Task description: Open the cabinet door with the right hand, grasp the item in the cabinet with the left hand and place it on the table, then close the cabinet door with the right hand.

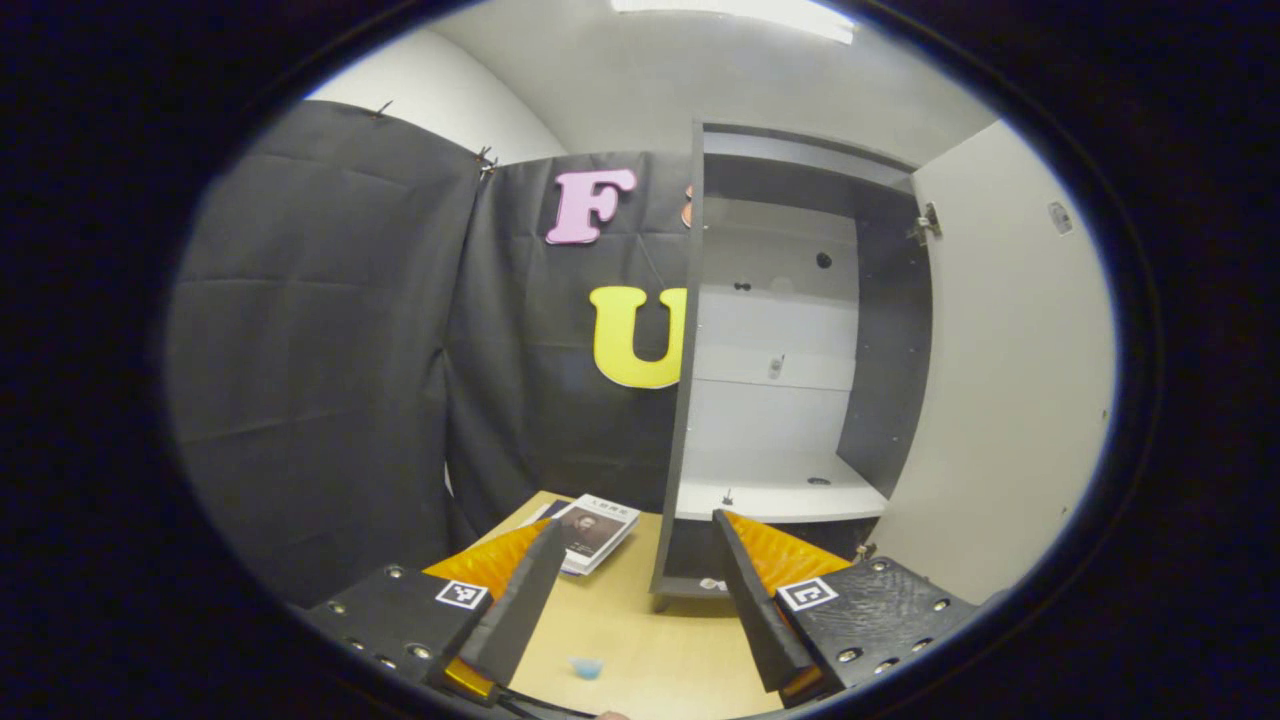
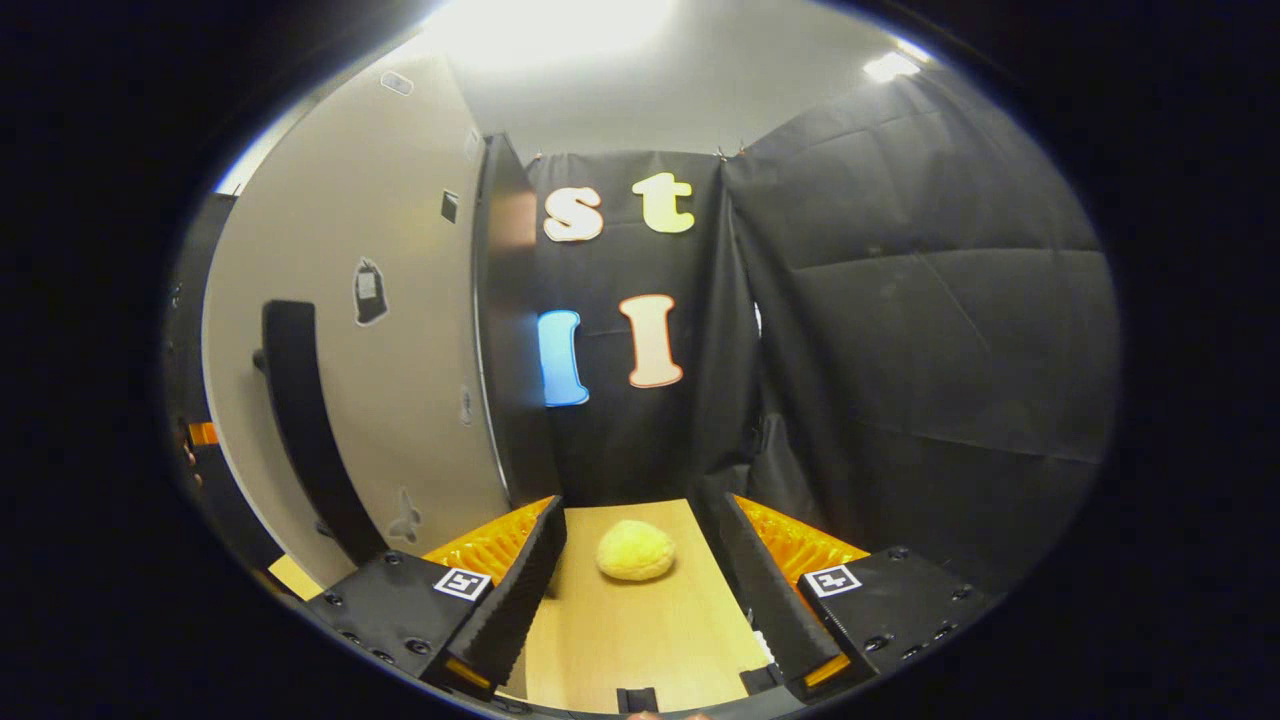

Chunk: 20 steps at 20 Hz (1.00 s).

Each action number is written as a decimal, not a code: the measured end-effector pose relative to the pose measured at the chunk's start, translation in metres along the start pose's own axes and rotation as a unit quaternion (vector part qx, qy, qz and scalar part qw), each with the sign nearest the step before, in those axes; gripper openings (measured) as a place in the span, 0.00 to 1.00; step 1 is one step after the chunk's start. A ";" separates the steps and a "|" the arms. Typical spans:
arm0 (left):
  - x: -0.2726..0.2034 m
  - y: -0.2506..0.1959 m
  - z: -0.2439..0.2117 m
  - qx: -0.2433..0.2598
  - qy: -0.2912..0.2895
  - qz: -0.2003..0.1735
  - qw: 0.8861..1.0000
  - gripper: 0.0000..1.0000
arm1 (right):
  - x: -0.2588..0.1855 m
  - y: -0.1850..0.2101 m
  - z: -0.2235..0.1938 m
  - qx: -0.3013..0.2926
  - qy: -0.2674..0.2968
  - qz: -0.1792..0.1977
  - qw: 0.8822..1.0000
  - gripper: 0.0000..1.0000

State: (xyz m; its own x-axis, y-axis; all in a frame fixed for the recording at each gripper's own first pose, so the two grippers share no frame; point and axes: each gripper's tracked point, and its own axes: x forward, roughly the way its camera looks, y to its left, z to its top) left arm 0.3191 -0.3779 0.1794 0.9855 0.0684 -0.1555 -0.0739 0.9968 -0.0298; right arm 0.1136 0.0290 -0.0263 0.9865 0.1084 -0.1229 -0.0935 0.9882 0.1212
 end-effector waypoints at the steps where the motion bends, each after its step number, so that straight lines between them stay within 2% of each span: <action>1: 0.000 0.005 -0.005 -0.005 0.003 0.003 1.000 0.85 | -0.002 0.009 0.009 0.001 -0.005 0.009 1.000 0.92; 2: 0.002 0.010 -0.009 -0.014 0.007 0.004 1.000 0.85 | -0.006 0.016 0.018 0.000 -0.009 0.016 1.000 0.98; 3: 0.005 0.014 -0.014 -0.023 0.012 0.002 1.000 0.85 | -0.012 0.024 0.024 -0.004 -0.009 0.024 1.000 0.98; 5: 0.007 0.020 -0.022 -0.038 0.020 -0.007 0.999 0.85 | -0.022 0.038 0.035 -0.020 -0.010 0.033 0.999 0.98; 6: 0.009 0.024 -0.023 -0.042 0.023 -0.014 0.999 0.85 | -0.026 0.044 0.039 -0.028 -0.010 0.034 0.999 0.92; 7: 0.011 0.030 -0.022 -0.043 0.023 -0.019 0.999 0.89 | -0.029 0.050 0.042 -0.033 -0.010 0.035 0.999 0.92; 8: 0.014 0.037 -0.021 -0.040 0.022 -0.021 0.999 0.85 | -0.030 0.056 0.043 -0.040 -0.009 0.029 0.999 0.92; 9: 0.015 0.043 -0.022 -0.037 0.021 -0.023 0.999 0.84 | -0.033 0.054 0.044 -0.049 -0.011 0.016 0.999 0.98; 10: 0.017 0.050 -0.022 -0.036 0.022 -0.027 0.999 0.89 | -0.037 0.052 0.047 -0.050 -0.012 0.003 0.999 0.89; 11: 0.020 0.054 -0.023 -0.037 0.023 -0.031 0.999 0.89 | -0.040 0.054 0.046 -0.046 -0.011 -0.005 0.999 0.93; 12: 0.022 0.059 -0.024 -0.042 0.024 -0.035 0.998 0.89 | -0.041 0.055 0.044 -0.041 -0.007 -0.009 0.999 0.89; 13: 0.025 0.066 -0.025 -0.046 0.026 -0.037 0.998 0.85 | -0.044 0.057 0.044 -0.035 -0.004 -0.014 0.999 0.89; 14: 0.028 0.071 -0.025 -0.049 0.028 -0.038 0.998 0.89 | -0.046 0.059 0.046 -0.030 -0.004 -0.020 0.999 0.89; 15: 0.029 0.077 -0.026 -0.049 0.030 -0.039 0.998 0.89 | -0.047 0.060 0.046 -0.031 -0.004 -0.028 0.999 0.93; 19: 0.040 0.110 -0.031 -0.019 0.035 -0.022 0.999 0.89 | -0.051 0.073 0.045 -0.038 -0.007 -0.044 0.998 0.89; 20: 0.043 0.116 -0.031 -0.017 0.038 -0.021 0.999 0.84 | -0.052 0.081 0.044 -0.036 -0.007 -0.041 0.998 0.89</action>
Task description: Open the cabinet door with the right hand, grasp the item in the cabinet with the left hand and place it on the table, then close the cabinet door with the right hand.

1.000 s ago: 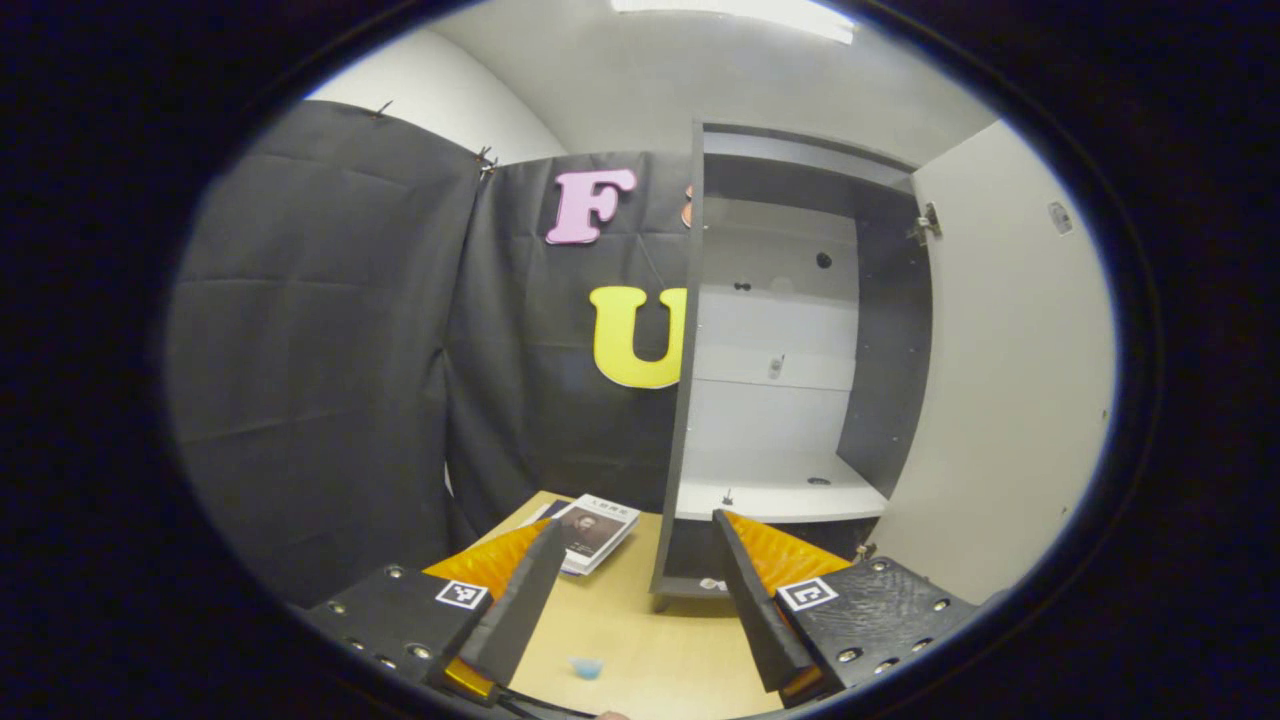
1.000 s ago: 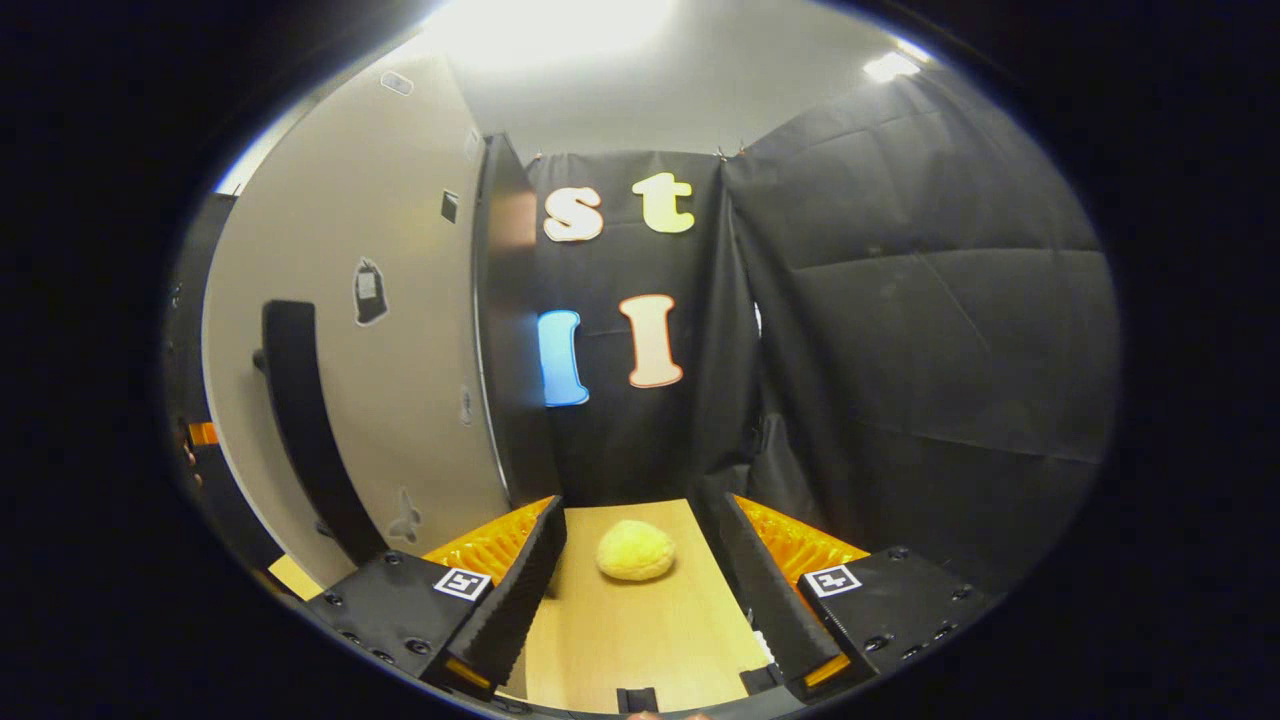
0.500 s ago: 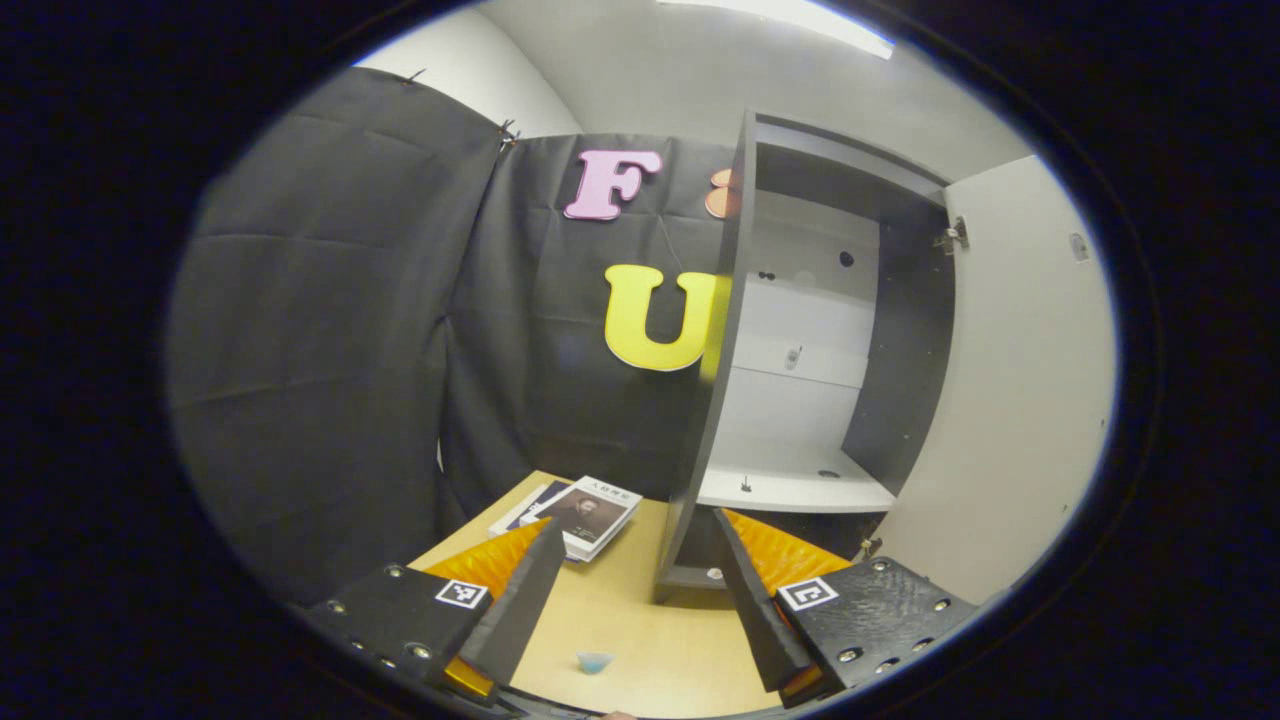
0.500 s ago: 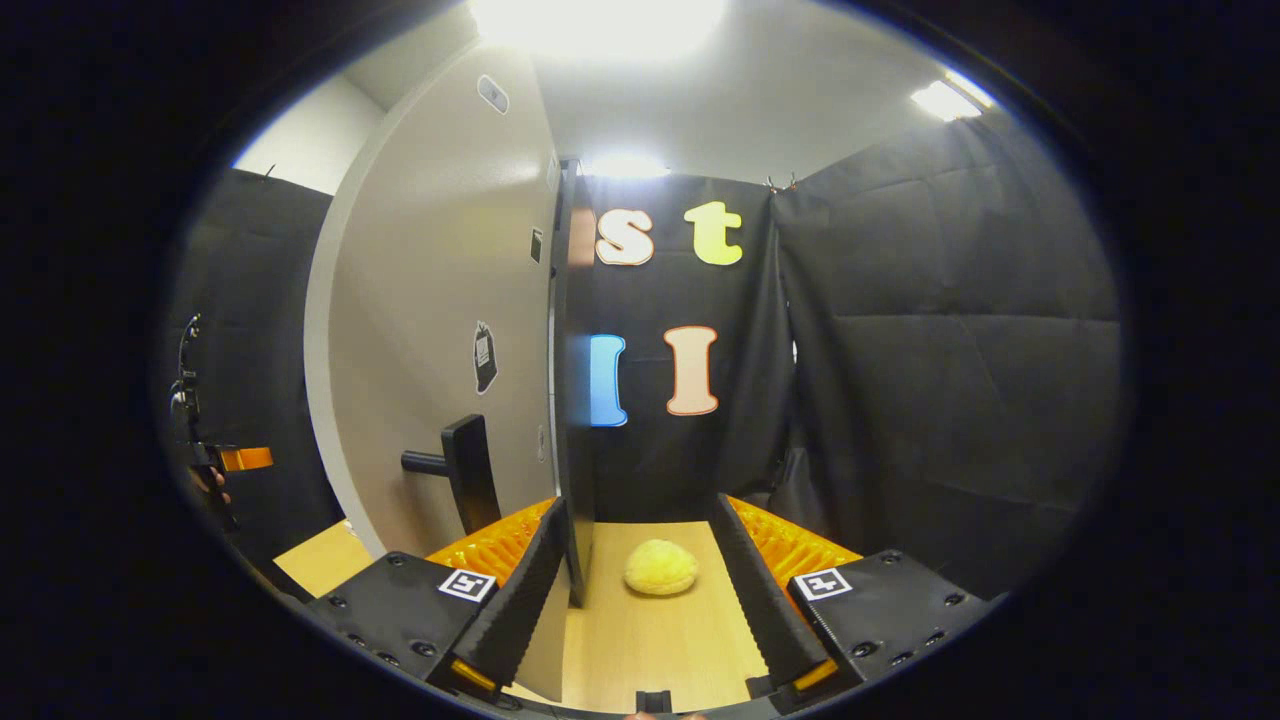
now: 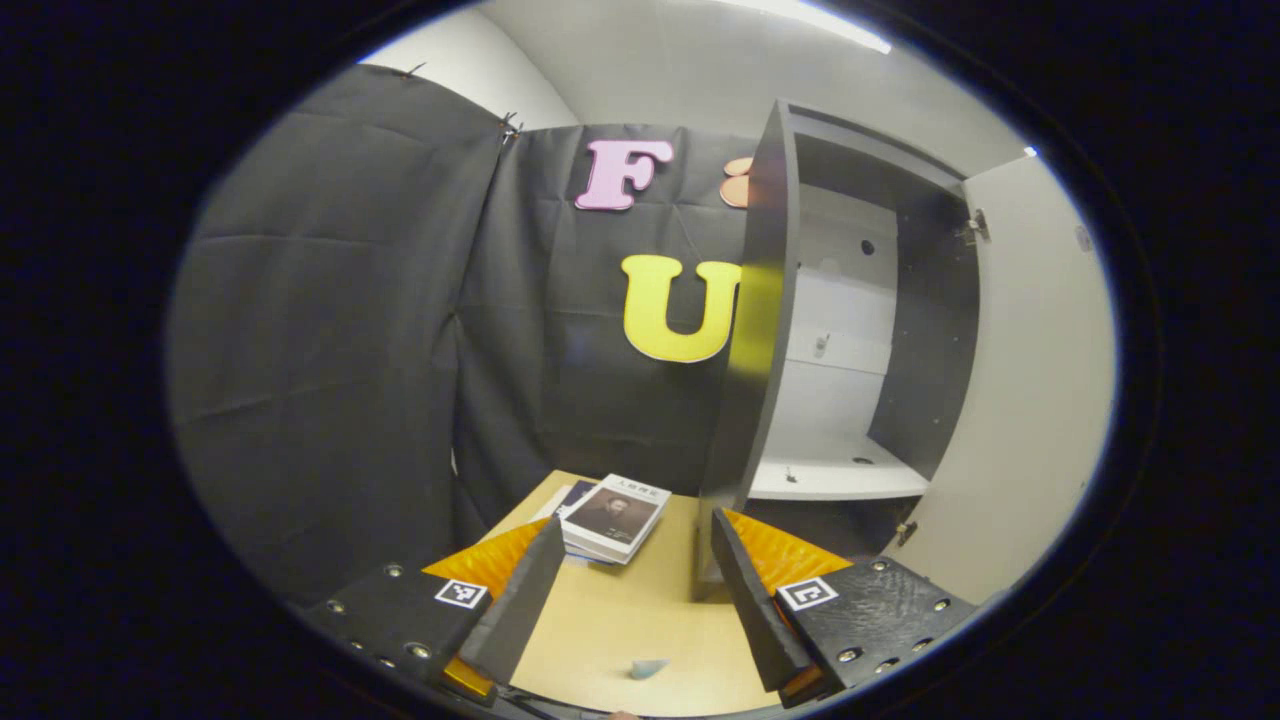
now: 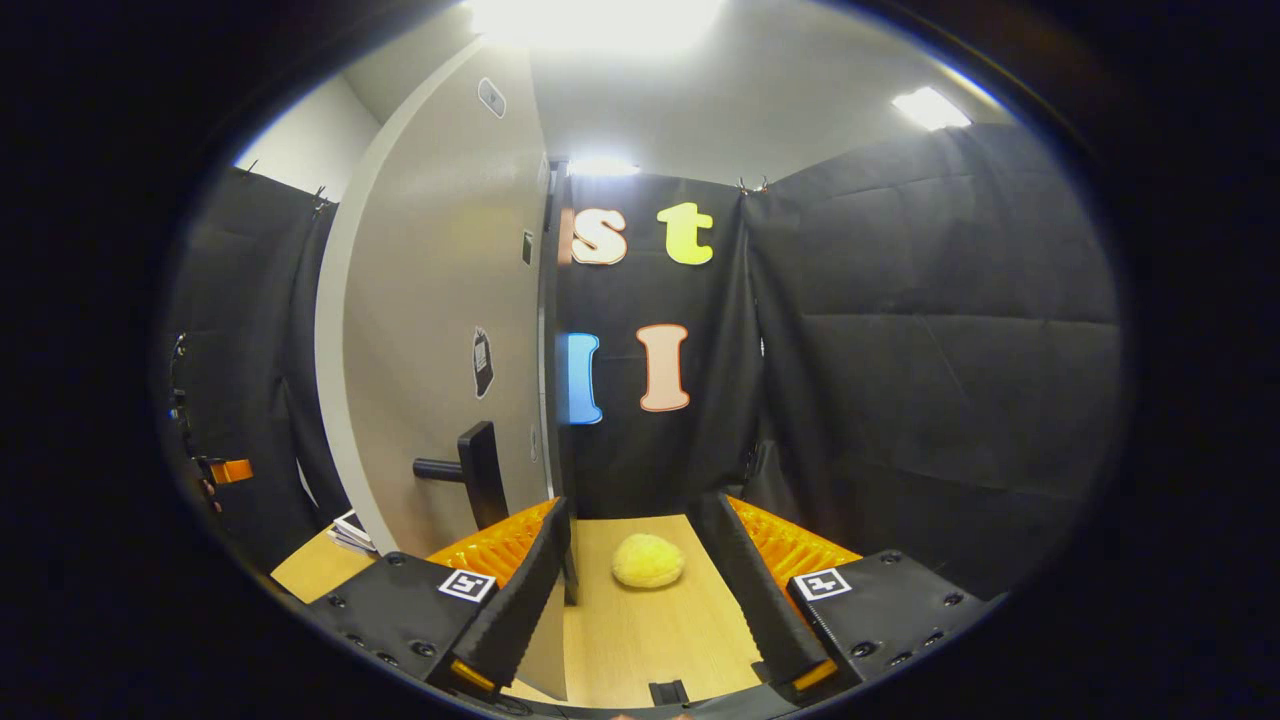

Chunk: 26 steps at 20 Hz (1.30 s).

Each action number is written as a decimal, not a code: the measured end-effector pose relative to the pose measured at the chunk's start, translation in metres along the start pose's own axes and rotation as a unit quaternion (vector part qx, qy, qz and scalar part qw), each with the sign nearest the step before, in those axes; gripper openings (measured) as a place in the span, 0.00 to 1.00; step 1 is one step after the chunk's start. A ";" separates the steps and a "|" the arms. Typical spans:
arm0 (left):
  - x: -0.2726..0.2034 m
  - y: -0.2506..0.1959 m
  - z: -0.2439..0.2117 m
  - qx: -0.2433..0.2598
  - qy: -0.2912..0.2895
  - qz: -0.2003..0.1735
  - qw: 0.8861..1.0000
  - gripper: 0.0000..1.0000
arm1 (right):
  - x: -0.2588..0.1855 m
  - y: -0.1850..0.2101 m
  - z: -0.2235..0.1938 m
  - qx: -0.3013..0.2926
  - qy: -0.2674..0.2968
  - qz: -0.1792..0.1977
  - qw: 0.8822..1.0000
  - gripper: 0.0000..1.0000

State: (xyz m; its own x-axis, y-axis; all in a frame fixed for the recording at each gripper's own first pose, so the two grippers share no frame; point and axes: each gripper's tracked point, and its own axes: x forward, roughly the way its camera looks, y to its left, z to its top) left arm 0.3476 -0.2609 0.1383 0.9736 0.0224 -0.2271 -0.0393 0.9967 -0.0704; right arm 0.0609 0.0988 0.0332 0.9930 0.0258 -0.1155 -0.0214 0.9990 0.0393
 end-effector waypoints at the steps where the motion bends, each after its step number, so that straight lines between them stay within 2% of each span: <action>1: 0.001 0.002 -0.001 -0.002 0.002 -0.002 1.000 0.89 | -0.002 0.009 -0.001 0.002 0.000 0.003 1.000 0.89; 3: 0.004 0.009 -0.003 -0.010 0.005 -0.008 1.000 0.89 | -0.005 0.032 0.000 0.006 -0.004 0.009 1.000 0.89; 4: 0.005 0.013 -0.004 -0.012 0.006 -0.006 1.000 0.85 | -0.006 0.040 0.001 0.008 -0.006 0.011 1.000 0.92; 6: 0.006 0.029 -0.007 -0.012 0.006 0.010 1.000 0.85 | -0.009 0.058 0.000 0.005 -0.004 0.019 1.000 0.89; 7: 0.006 0.033 -0.009 -0.013 0.006 0.014 1.000 0.90 | -0.008 0.067 0.000 0.003 -0.003 0.023 1.000 0.89; 8: 0.006 0.034 -0.011 -0.014 0.007 0.011 1.000 0.89 | -0.007 0.076 0.000 0.003 -0.001 0.027 1.000 0.89; 9: 0.006 0.034 -0.015 -0.014 0.009 0.006 1.000 0.85 | -0.008 0.086 0.000 0.006 0.000 0.032 0.999 0.89; 10: 0.006 0.035 -0.017 -0.012 0.011 0.003 1.000 0.90 | -0.008 0.094 0.000 0.010 0.001 0.036 0.999 0.89; 11: 0.006 0.039 -0.018 -0.009 0.011 0.000 1.000 0.85 | -0.009 0.103 0.000 0.014 0.002 0.040 0.999 0.89; 12: 0.006 0.042 -0.019 -0.006 0.010 -0.004 1.000 0.89 | -0.007 0.113 0.001 0.017 0.000 0.046 0.999 0.92; 14: 0.004 0.046 -0.022 0.001 0.008 -0.012 1.000 0.89 | -0.001 0.128 0.002 0.027 -0.003 0.048 0.998 0.89; 15: 0.005 0.049 -0.026 0.003 0.009 -0.015 1.000 0.85 | 0.003 0.137 0.003 0.034 -0.006 0.052 0.998 0.89; 16: 0.007 0.051 -0.029 0.004 0.011 -0.020 1.000 0.85 | 0.007 0.147 0.004 0.039 -0.007 0.059 0.997 0.93; 17: 0.008 0.053 -0.032 0.003 0.016 -0.023 1.000 0.85 | 0.011 0.159 0.003 0.044 -0.007 0.069 0.997 0.89; 18: 0.008 0.057 -0.034 0.003 0.019 -0.024 1.000 0.85 | 0.016 0.170 0.004 0.046 -0.008 0.079 0.996 0.92; 19: 0.008 0.060 -0.034 0.003 0.018 -0.025 1.000 0.89 | 0.018 0.180 0.004 0.046 -0.009 0.088 0.995 0.93; 20: 0.009 0.063 -0.032 0.004 0.016 -0.026 1.000 0.85 | 0.022 0.191 0.006 0.046 -0.012 0.096 0.994 0.93; 23: 0.008 0.076 -0.028 0.008 0.010 -0.028 1.000 0.85 | 0.043 0.223 0.001 0.052 0.001 0.122 0.991 0.93; 26: 0.010 0.088 -0.022 0.013 0.006 -0.028 0.999 0.85 | 0.058 0.264 0.013 0.073 0.000 0.166 0.983 0.96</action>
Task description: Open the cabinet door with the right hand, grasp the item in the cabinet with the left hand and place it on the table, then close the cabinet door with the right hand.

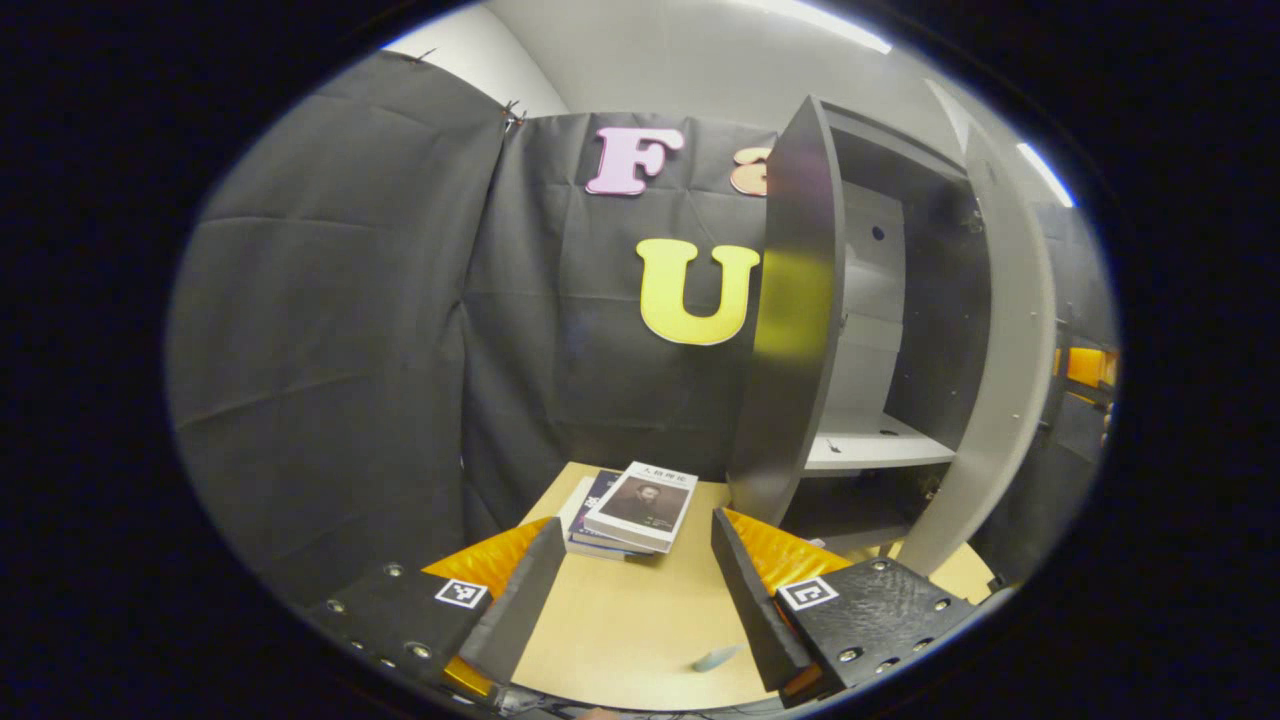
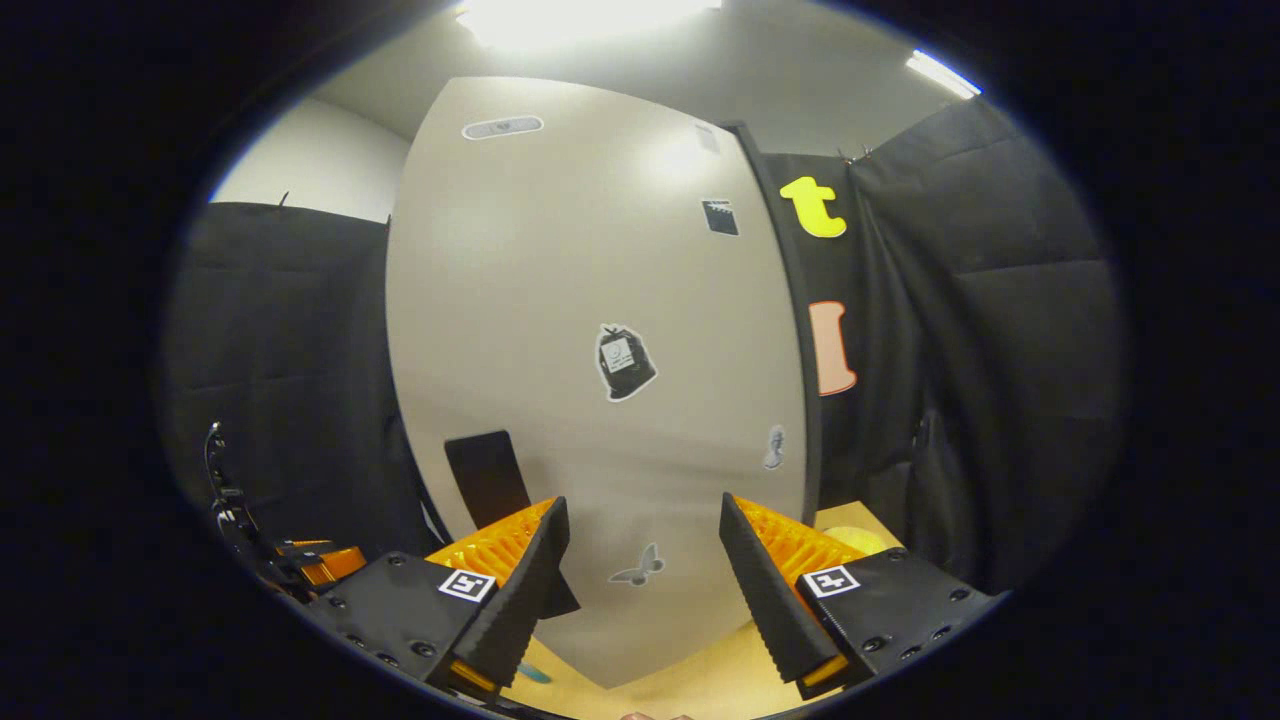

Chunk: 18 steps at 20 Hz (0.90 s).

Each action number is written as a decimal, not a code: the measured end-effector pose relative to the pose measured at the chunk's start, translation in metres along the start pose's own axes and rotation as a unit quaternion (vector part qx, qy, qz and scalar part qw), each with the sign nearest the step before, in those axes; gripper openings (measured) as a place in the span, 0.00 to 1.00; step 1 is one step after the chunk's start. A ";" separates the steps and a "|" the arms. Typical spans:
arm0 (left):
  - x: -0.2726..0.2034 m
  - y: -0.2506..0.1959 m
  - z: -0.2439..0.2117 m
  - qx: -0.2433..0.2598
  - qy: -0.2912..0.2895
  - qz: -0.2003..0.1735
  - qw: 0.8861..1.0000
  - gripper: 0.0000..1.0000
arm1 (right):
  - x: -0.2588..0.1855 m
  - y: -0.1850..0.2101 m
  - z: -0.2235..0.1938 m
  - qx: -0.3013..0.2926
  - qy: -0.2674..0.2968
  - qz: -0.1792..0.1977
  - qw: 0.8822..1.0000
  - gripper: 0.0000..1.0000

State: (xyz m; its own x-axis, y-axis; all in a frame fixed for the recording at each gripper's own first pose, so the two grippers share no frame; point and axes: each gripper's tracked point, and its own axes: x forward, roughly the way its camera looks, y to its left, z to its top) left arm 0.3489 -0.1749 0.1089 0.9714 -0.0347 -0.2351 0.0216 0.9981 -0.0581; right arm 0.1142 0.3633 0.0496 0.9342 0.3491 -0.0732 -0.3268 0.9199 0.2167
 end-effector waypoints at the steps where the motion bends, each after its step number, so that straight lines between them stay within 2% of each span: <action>1: -0.003 0.004 0.005 0.003 -0.003 -0.002 1.000 0.85 | 0.008 0.008 0.001 0.003 0.000 0.007 1.000 0.96; 2: -0.002 0.006 0.009 0.006 -0.006 -0.004 1.000 0.85 | 0.014 0.014 0.003 0.002 -0.002 0.010 1.000 0.96; 3: -0.002 0.008 0.012 0.009 -0.009 -0.006 1.000 0.85 | 0.015 0.024 0.003 -0.001 -0.003 0.013 1.000 0.90; 4: -0.003 0.009 0.014 0.010 -0.010 -0.009 1.000 0.85 | 0.018 0.032 0.004 -0.007 -0.001 0.016 1.000 0.96; 7: -0.003 0.003 0.014 0.003 -0.008 -0.028 1.000 0.85 | 0.020 0.043 0.001 -0.032 0.002 0.009 0.999 0.96; 8: -0.002 0.000 0.013 -0.001 -0.003 -0.035 0.999 0.89 | 0.020 0.044 0.001 -0.034 0.003 0.006 0.999 0.96; 9: -0.003 -0.003 0.012 -0.007 0.000 -0.040 0.999 0.85 | 0.024 0.047 0.002 -0.034 0.007 0.008 0.999 0.96; 10: -0.003 -0.006 0.014 -0.012 0.000 -0.044 0.999 0.85 | 0.025 0.047 0.003 -0.034 0.011 0.010 0.999 0.91; 14: 0.006 -0.028 0.030 -0.022 -0.013 -0.047 0.999 0.85 | 0.016 0.020 0.011 -0.042 0.004 -0.013 0.999 0.93; 18: 0.003 -0.045 0.053 0.002 -0.043 -0.026 0.999 0.84 | 0.007 -0.026 0.009 -0.049 0.002 -0.029 0.998 0.93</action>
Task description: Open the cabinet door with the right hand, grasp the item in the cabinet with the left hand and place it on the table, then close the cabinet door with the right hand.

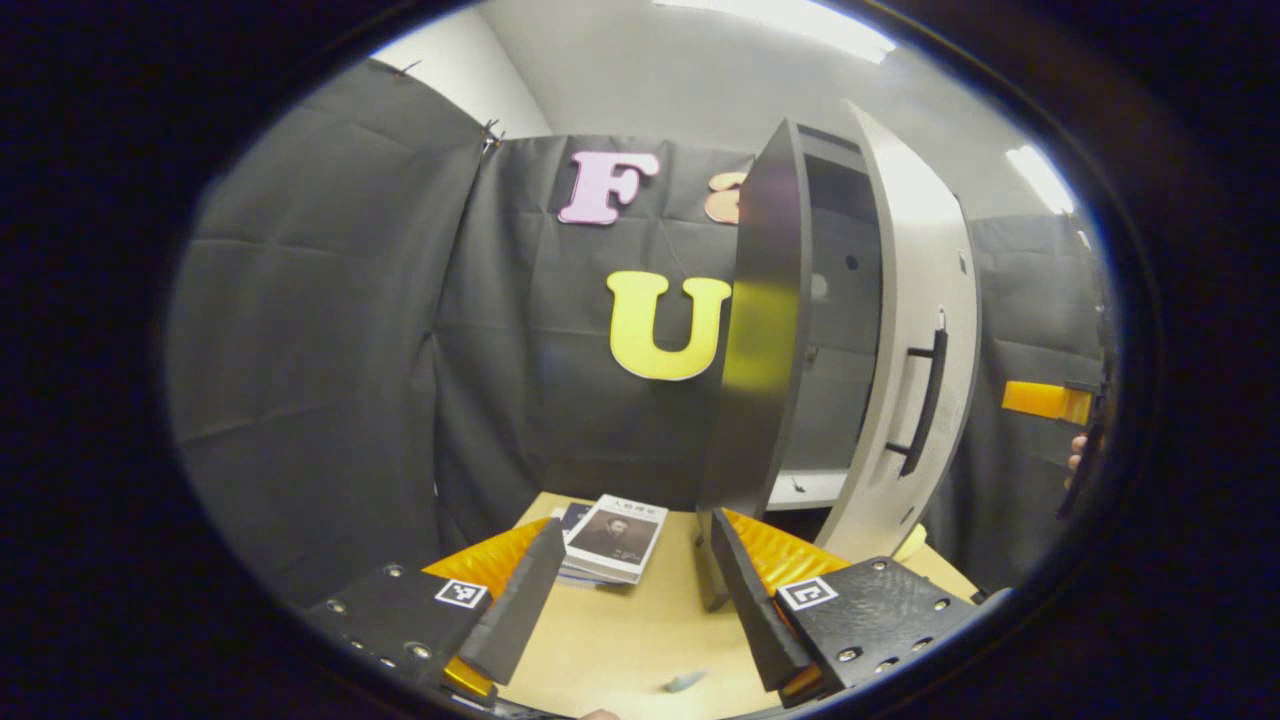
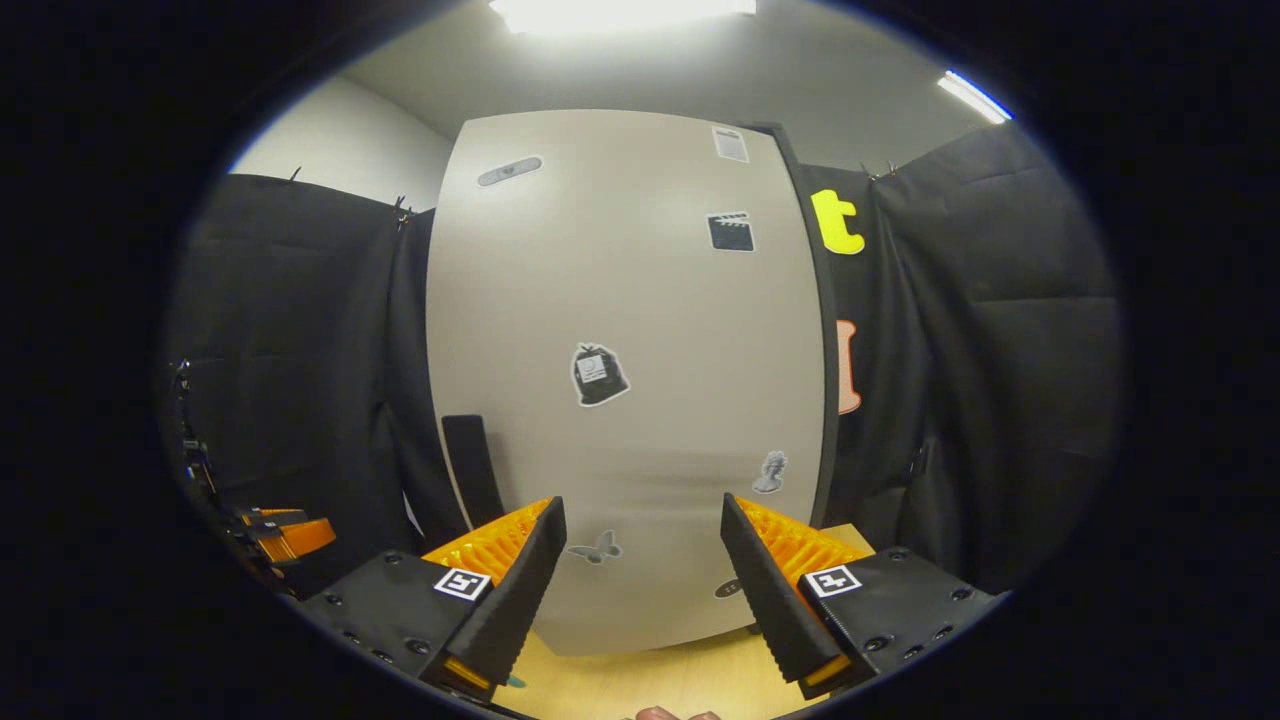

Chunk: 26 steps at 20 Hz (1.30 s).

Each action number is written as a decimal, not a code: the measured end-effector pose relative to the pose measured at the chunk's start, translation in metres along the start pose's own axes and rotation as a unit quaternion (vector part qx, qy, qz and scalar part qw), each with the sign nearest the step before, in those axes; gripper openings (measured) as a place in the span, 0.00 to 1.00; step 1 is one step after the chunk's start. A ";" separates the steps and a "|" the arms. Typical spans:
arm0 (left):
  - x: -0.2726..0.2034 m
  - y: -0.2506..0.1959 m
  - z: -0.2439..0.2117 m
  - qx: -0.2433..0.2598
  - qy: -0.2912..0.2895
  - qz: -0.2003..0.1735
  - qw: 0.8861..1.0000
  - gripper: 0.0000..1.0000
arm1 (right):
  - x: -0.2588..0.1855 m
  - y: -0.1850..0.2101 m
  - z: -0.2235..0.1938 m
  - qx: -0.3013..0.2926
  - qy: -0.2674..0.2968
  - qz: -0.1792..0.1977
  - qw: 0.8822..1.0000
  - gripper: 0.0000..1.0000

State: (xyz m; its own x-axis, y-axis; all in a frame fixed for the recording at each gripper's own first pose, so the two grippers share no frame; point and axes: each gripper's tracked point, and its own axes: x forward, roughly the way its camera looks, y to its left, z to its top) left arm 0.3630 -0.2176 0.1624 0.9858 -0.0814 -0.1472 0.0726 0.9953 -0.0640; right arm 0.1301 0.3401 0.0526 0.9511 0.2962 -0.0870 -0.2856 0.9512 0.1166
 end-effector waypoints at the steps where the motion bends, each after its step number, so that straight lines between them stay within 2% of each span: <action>1: -0.001 -0.012 0.001 -0.002 -0.003 0.003 1.000 0.84 | 0.003 -0.010 -0.002 0.001 0.004 -0.001 1.000 0.98; 3: -0.001 -0.031 0.009 -0.017 -0.013 0.008 1.000 0.94 | 0.000 -0.034 -0.002 0.008 0.002 -0.007 1.000 0.98; 5: -0.005 -0.055 0.015 -0.029 -0.021 0.010 0.999 0.85 | -0.008 -0.062 -0.002 0.019 -0.002 -0.014 1.000 0.98; 6: -0.008 -0.062 0.019 -0.026 -0.028 0.015 0.999 0.84 | -0.009 -0.073 -0.003 0.022 -0.002 -0.015 1.000 0.98; 10: -0.022 -0.094 0.028 0.005 -0.041 0.039 0.998 0.84 | -0.007 -0.116 -0.014 0.041 0.023 -0.003 0.999 0.98; 14: -0.033 -0.131 0.035 0.001 -0.052 0.043 0.998 0.84 | -0.013 -0.162 -0.014 0.037 0.022 -0.015 0.999 0.98; 16: -0.033 -0.149 0.034 0.005 -0.052 0.045 0.998 0.84 | -0.019 -0.176 -0.014 0.044 0.019 -0.007 0.999 0.98; 18: -0.031 -0.171 0.027 0.009 -0.045 0.034 0.998 0.84 | -0.025 -0.190 -0.019 0.059 0.021 0.002 0.998 0.98; 19: -0.030 -0.181 0.025 0.011 -0.043 0.030 0.999 0.89 | -0.027 -0.197 -0.023 0.062 0.022 0.006 0.998 0.98; 20: -0.030 -0.189 0.023 0.010 -0.041 0.027 0.999 0.84 | -0.029 -0.204 -0.026 0.061 0.024 0.006 0.998 0.98; 25: -0.035 -0.233 0.011 -0.031 -0.040 -0.003 0.999 0.85 | -0.045 -0.235 -0.042 0.059 0.025 0.003 0.998 0.98; 26: -0.038 -0.234 0.009 -0.028 -0.041 0.003 0.999 0.89 | -0.048 -0.240 -0.046 0.059 0.027 0.001 0.998 0.98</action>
State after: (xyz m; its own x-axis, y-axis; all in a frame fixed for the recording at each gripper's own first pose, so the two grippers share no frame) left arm 0.3100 -0.4472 0.1920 0.9955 -0.0679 -0.0658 0.0597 0.9912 -0.1185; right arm 0.1472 0.1016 -0.0167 0.9419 0.3055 -0.1393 -0.2690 0.9349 0.2316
